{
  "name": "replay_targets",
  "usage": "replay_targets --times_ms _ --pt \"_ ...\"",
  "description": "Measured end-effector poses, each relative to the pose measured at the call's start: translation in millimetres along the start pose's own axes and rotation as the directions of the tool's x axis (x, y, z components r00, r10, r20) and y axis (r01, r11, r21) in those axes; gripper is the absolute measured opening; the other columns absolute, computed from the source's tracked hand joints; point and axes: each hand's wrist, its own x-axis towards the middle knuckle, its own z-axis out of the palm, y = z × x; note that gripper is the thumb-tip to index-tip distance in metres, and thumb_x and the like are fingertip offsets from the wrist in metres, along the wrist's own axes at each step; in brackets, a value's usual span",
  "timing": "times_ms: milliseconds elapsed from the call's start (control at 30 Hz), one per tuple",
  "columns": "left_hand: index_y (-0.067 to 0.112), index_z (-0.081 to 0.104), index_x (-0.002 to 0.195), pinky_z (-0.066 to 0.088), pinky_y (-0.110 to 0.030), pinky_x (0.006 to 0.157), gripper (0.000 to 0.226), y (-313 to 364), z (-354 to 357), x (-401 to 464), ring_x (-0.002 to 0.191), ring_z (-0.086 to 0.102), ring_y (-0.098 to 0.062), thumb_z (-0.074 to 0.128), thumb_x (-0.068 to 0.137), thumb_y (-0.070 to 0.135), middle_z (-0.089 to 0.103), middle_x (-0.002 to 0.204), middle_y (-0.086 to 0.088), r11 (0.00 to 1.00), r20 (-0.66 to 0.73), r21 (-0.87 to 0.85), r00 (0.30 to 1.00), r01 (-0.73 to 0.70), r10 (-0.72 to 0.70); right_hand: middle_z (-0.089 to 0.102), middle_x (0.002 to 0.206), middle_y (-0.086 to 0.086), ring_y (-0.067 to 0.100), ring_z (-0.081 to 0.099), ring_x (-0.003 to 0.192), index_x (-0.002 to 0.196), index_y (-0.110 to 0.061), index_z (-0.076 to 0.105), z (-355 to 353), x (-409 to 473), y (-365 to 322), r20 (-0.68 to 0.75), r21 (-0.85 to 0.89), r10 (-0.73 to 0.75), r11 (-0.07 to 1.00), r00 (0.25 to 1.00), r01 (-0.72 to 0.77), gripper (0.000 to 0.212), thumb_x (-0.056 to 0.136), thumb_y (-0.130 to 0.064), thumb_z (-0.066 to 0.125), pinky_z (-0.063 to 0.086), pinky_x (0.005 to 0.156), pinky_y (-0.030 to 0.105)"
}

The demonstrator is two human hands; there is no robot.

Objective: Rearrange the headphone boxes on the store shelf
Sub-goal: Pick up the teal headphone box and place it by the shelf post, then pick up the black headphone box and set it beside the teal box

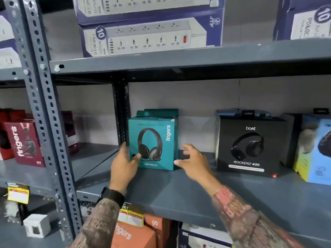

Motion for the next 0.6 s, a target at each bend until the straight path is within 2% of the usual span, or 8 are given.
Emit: replay_targets --times_ms 100,167,267,367,433,500,533,600 --pt "0.024 0.059 0.151 0.057 -0.024 0.1 0.052 46.6 15.7 -45.6 0.108 0.071 -0.002 0.074 0.101 0.022 0.07 0.13 0.009 0.987 -0.098 -0.101 0.989 -0.123 0.113 0.07 0.139 -0.003 0.015 0.075 0.108 0.148 -0.025 0.057 -50.7 -21.5 22.8 -0.087 0.076 -0.073 0.994 0.994 0.08 0.064 0.089 -0.02 0.081 0.056 0.092 0.026" --pt "0.027 0.071 0.132 0.053 -0.006 0.082 0.035 73.0 40.3 -63.0 0.088 0.071 0.011 0.075 0.1 0.016 0.076 0.115 0.008 0.961 -0.036 -0.194 0.981 -0.196 0.192 0.072 0.128 -0.007 0.01 0.076 0.104 0.143 -0.023 0.063 -83.7 -36.1 39.5 -0.191 0.101 -0.113 0.986 0.975 0.134 0.058 0.088 -0.015 0.082 0.058 0.09 0.022" --pt "0.037 0.073 0.114 0.061 -0.02 0.092 0.031 114.0 100.1 -78.5 0.093 0.075 -0.002 0.077 0.098 0.011 0.08 0.109 0.009 0.928 0.189 -0.319 0.947 -0.19 0.259 0.071 0.123 -0.005 0.014 0.074 0.106 0.138 -0.02 0.066 -141.1 -54.4 73.6 -0.401 0.159 -0.072 0.976 0.913 0.147 0.05 0.091 -0.008 0.078 0.056 0.083 0.016" --pt "0.036 0.063 0.134 0.053 -0.042 0.118 0.042 152.4 153.7 -85.6 0.124 0.069 -0.017 0.075 0.1 0.016 0.072 0.136 0.003 0.927 0.386 -0.359 0.887 -0.106 0.251 0.067 0.13 0.001 0.024 0.07 0.114 0.141 -0.019 0.06 -183.6 -50.5 113.3 -0.565 0.153 0.048 0.987 0.824 0.047 0.056 0.09 -0.013 0.08 0.057 0.101 0.044" --pt "0.03 0.037 0.164 0.039 -0.037 0.126 0.072 171.9 179.3 -83.3 0.148 0.05 -0.018 0.072 0.103 0.02 0.051 0.161 -0.003 0.933 0.493 -0.36 0.853 0.021 0.171 0.063 0.143 0.009 0.03 0.066 0.124 0.149 -0.018 0.053 -202.4 -35.3 138.5 -0.53 0.205 0.172 0.976 0.831 -0.072 0.067 0.089 -0.017 0.082 0.051 0.11 0.053" --pt "0.02 0.014 0.174 0.033 -0.037 0.128 0.091 179.0 202.1 -73.2 0.154 0.041 -0.018 0.072 0.103 0.021 0.044 0.159 -0.002 0.936 0.524 -0.333 0.848 0.114 0.083 0.058 0.15 0.007 0.031 0.063 0.131 0.155 -0.02 0.046 -213.5 -17.1 161.4 -0.414 0.249 0.255 0.955 0.874 -0.16 0.079 0.086 -0.024 0.084 0.049 0.113 0.053" --pt "0.019 0.018 0.172 0.036 -0.04 0.13 0.089 173.5 212.0 -64.6 0.154 0.045 -0.022 0.073 0.102 0.02 0.047 0.155 0.003 0.943 0.513 -0.305 0.857 0.13 0.048 0.06 0.147 0.002 0.029 0.064 0.131 0.152 -0.025 0.049 -213.4 -6.2 172.3 -0.36 0.269 0.272 0.946 0.892 -0.18 0.08 0.082 -0.029 0.086 0.05 0.113 0.054" --pt "0.012 0.044 0.156 0.047 -0.049 0.123 0.062 159.4 231.1 -51.1 0.143 0.062 -0.034 0.073 0.101 0.012 0.068 0.144 -0.006 0.951 0.496 -0.275 0.868 0.142 0.014 0.072 0.131 -0.008 0.024 0.073 0.118 0.131 -0.036 0.061 -211.9 9.2 189.8 -0.281 0.294 0.276 0.937 0.919 -0.191 0.062 0.074 -0.034 0.085 0.058 0.104 0.056"
